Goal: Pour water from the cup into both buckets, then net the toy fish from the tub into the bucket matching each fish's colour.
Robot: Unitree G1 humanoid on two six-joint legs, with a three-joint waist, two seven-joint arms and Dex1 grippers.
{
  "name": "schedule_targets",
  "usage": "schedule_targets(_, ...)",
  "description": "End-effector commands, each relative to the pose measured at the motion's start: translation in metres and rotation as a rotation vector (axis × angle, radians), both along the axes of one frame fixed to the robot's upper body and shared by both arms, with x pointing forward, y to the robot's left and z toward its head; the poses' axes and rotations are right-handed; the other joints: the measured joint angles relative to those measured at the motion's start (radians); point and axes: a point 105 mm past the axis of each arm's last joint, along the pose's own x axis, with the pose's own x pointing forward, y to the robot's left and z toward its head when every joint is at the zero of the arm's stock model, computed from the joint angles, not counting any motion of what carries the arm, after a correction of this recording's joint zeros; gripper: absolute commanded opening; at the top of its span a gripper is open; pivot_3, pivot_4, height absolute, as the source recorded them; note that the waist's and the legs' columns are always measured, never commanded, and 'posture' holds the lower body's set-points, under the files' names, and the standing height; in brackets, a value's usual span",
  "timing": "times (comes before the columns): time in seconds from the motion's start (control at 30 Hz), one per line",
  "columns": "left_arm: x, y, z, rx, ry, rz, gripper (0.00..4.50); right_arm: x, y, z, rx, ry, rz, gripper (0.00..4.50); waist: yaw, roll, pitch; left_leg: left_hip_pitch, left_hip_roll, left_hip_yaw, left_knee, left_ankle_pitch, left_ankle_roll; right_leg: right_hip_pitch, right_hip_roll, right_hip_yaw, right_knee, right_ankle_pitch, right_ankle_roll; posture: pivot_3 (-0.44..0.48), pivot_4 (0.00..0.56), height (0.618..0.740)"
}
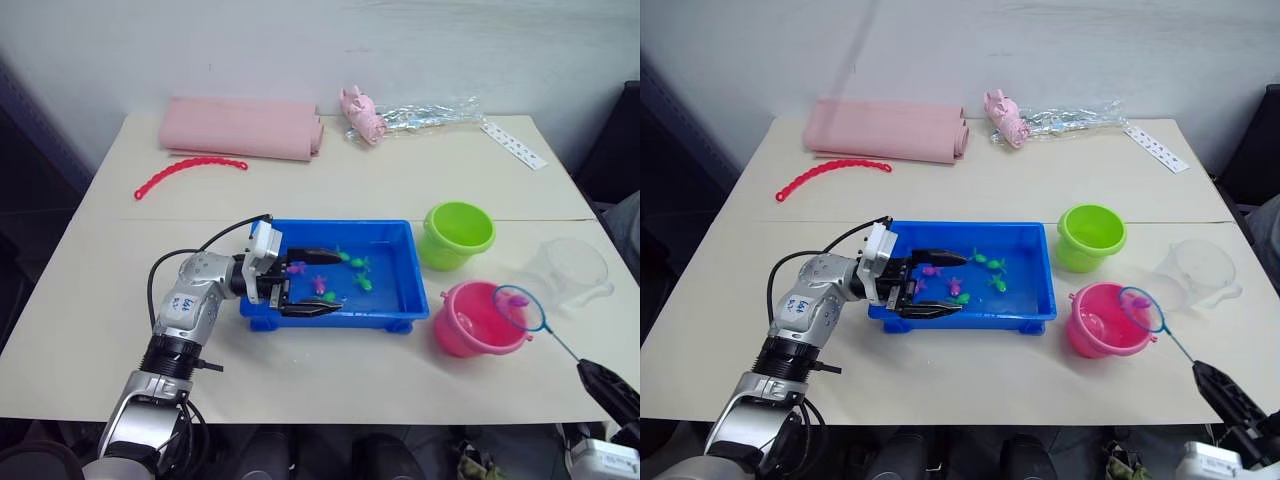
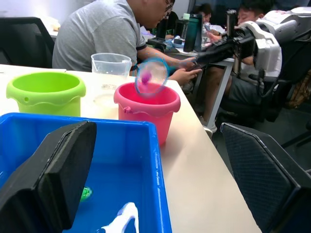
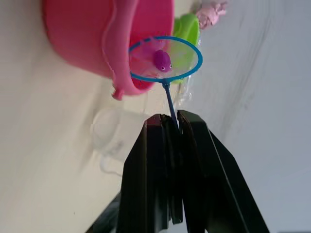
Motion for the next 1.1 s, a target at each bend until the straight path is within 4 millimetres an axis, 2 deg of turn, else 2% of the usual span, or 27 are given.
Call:
schedule_targets(0.03,0.001,-0.001,0.008,-0.019,-0.043,0.007,4.47,-0.001,-0.009,0.014,-0.032,-0.072,-0.053,0.00,0.000,0.000,0.000,0.000,0.000,0.000,0.000,0.000,0.000,0.000,0.000,0.000,0.000,0.000,0.000,0.000,0.150,0.740)
schedule_targets(0.17,0.001,-0.002,0.007,-0.020,-0.041,0.009,4.47,0.002,-0.013,0.023,-0.055,-0.115,-0.056,0.00,0.000,0.000,0.000,0.000,0.000,0.000,0.000,0.000,0.000,0.000,0.000,0.000,0.000,0.000,0.000,0.000,0.150,0.740)
schedule_targets(0.33,0.002,-0.002,0.007,-0.021,-0.042,0.011,4.47,0.002,-0.013,0.025,-0.057,-0.121,-0.055,0.00,0.000,0.000,0.000,0.000,0.000,0.000,0.000,0.000,0.000,0.000,0.000,0.000,0.000,0.000,0.000,0.000,0.150,0.740)
schedule_targets(0.43,0.002,-0.005,0.006,-0.029,-0.039,0.014,4.47,0.008,-0.003,0.032,-0.087,-0.143,-0.001,0.00,-0.001,0.000,0.000,0.000,0.000,0.000,0.000,0.000,0.000,0.000,0.000,0.000,0.000,0.000,0.000,0.000,0.150,0.740)
schedule_targets(0.57,0.002,-0.009,0.004,-0.043,-0.033,0.012,4.47,0.012,0.016,0.013,-0.065,-0.063,0.056,0.00,0.000,0.000,0.000,0.000,0.000,0.000,0.000,0.000,-0.001,0.000,0.000,0.000,0.000,0.000,0.000,0.000,0.150,0.740)
schedule_targets(0.6,0.002,-0.009,0.003,-0.045,-0.035,0.010,4.47,0.014,0.019,0.020,-0.074,-0.092,0.056,0.00,0.001,0.000,0.000,0.000,0.000,0.000,0.000,0.000,-0.001,0.000,0.000,0.000,0.000,0.000,0.000,0.000,0.150,0.740)
schedule_targets(0.67,0.003,-0.008,0.003,-0.058,-0.036,0.021,4.47,0.017,0.018,0.049,-0.119,-0.193,0.027,0.00,0.000,0.002,0.000,0.000,0.000,0.000,0.000,0.000,-0.001,-0.001,0.000,0.000,0.000,0.000,0.000,0.000,0.150,0.740)
schedule_targets(0.73,0.004,-0.008,0.002,-0.063,-0.037,0.029,4.47,0.019,0.016,0.061,-0.135,-0.231,0.004,0.00,0.001,0.002,0.000,0.000,0.000,0.000,0.000,0.000,-0.001,-0.001,0.000,0.000,0.000,0.000,0.000,0.000,0.150,0.740)
schedule_targets(0.83,0.002,-0.010,-0.001,-0.057,-0.038,0.018,4.47,0.021,0.018,0.038,-0.107,-0.123,0.034,0.00,0.000,0.000,-0.001,0.000,0.000,0.000,0.000,0.000,-0.001,0.000,0.001,0.000,0.000,0.000,0.000,0.000,0.150,0.740)
schedule_targets(0.87,0.002,-0.010,-0.001,-0.058,-0.042,0.018,4.47,0.021,0.017,0.036,-0.099,-0.118,0.024,0.00,0.002,0.000,-0.001,0.000,0.000,0.000,0.000,0.000,-0.001,0.000,0.001,0.000,0.000,0.000,0.000,0.000,0.150,0.740)
schedule_targets(0.97,0.004,-0.008,-0.001,-0.065,-0.048,0.035,4.47,0.019,0.004,0.044,-0.090,-0.166,-0.040,0.00,0.001,0.001,-0.001,0.000,0.000,0.000,0.000,0.000,-0.001,0.000,0.000,0.000,0.000,0.000,0.000,0.000,0.150,0.740)
schedule_targets(1.1,0.004,-0.006,-0.002,-0.048,-0.049,0.038,4.47,0.015,-0.004,0.043,-0.031,-0.164,-0.054,0.00,0.000,0.001,-0.001,0.000,0.000,0.000,0.000,0.000,-0.001,0.000,0.000,0.000,0.000,0.000,0.000,0.000,0.150,0.740)
